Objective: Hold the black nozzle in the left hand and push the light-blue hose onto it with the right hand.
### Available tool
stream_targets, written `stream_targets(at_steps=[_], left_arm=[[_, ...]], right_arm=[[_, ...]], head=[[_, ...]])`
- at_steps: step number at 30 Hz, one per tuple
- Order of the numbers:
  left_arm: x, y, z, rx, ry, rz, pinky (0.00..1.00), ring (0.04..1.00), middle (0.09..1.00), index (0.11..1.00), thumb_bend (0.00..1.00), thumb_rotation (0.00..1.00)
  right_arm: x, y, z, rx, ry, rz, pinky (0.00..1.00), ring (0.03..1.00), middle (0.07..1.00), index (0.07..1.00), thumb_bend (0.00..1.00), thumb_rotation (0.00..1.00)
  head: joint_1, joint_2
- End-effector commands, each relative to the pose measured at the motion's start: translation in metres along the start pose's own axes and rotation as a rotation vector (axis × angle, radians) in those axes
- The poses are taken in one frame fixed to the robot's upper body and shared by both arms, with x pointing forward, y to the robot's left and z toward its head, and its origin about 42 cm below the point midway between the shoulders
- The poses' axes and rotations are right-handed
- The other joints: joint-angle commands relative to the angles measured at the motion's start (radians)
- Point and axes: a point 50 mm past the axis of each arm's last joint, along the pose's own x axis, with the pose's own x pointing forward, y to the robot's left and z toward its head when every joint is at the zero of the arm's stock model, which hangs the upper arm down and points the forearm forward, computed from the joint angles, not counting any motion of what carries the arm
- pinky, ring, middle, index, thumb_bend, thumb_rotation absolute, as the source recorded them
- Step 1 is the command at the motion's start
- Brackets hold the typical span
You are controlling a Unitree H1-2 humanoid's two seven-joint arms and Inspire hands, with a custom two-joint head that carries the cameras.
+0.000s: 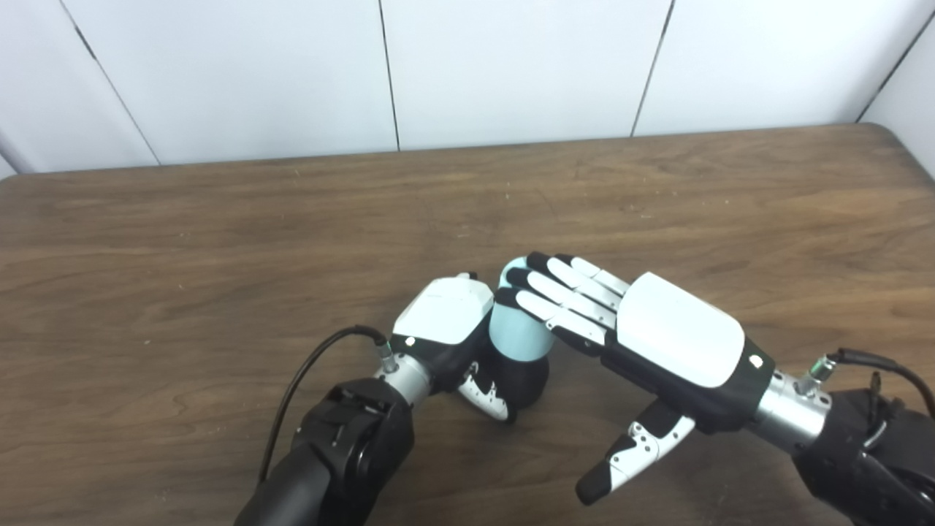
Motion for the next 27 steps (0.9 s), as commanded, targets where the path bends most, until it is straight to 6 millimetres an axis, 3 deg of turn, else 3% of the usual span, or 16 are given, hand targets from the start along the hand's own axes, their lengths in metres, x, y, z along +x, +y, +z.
stream_targets(at_steps=[1,3,7,11,12,24,27], left_arm=[[-0.001,-0.036,0.001,-0.008,0.007,-0.225,1.0,0.708,0.557,0.434,0.51,0.0],[-0.002,-0.035,0.001,-0.01,0.009,-0.225,1.0,0.707,0.507,0.47,0.52,0.0],[-0.003,-0.034,0.001,-0.011,0.004,-0.219,1.0,0.705,0.556,0.438,0.51,0.0],[-0.004,-0.036,0.001,-0.02,-0.011,-0.218,1.0,0.707,0.553,0.428,0.51,0.0],[-0.004,-0.036,0.001,-0.021,-0.014,-0.218,1.0,0.718,0.516,0.457,0.52,0.0],[-0.001,-0.033,0.0,-0.006,-0.014,-0.219,1.0,0.719,0.55,0.436,0.51,0.0],[-0.002,-0.032,0.0,0.001,-0.01,-0.215,1.0,0.714,0.502,0.475,0.52,0.0]], right_arm=[[-0.009,0.038,-0.001,0.088,0.019,0.294,1.0,1.0,0.998,0.986,0.63,1.0],[-0.007,0.038,-0.003,0.087,0.016,0.295,1.0,0.999,0.997,0.986,0.63,1.0],[0.001,0.032,-0.006,0.087,0.019,0.271,1.0,0.996,0.996,0.985,0.63,1.0],[0.007,0.03,-0.006,0.087,0.018,0.236,1.0,0.993,0.99,0.983,0.63,1.0],[0.007,0.03,-0.006,0.085,0.017,0.23,1.0,0.991,0.988,0.982,0.63,1.0],[0.005,0.04,0.001,0.09,-0.003,0.245,1.0,0.991,0.985,0.977,0.63,1.0],[0.004,0.039,0.002,0.098,-0.003,0.252,1.0,0.991,0.985,0.977,0.62,1.0]], head=[[0.0,0.0],[0.0,0.0],[0.001,0.001],[0.002,0.002],[0.002,0.002],[0.005,0.003],[0.003,0.005]])
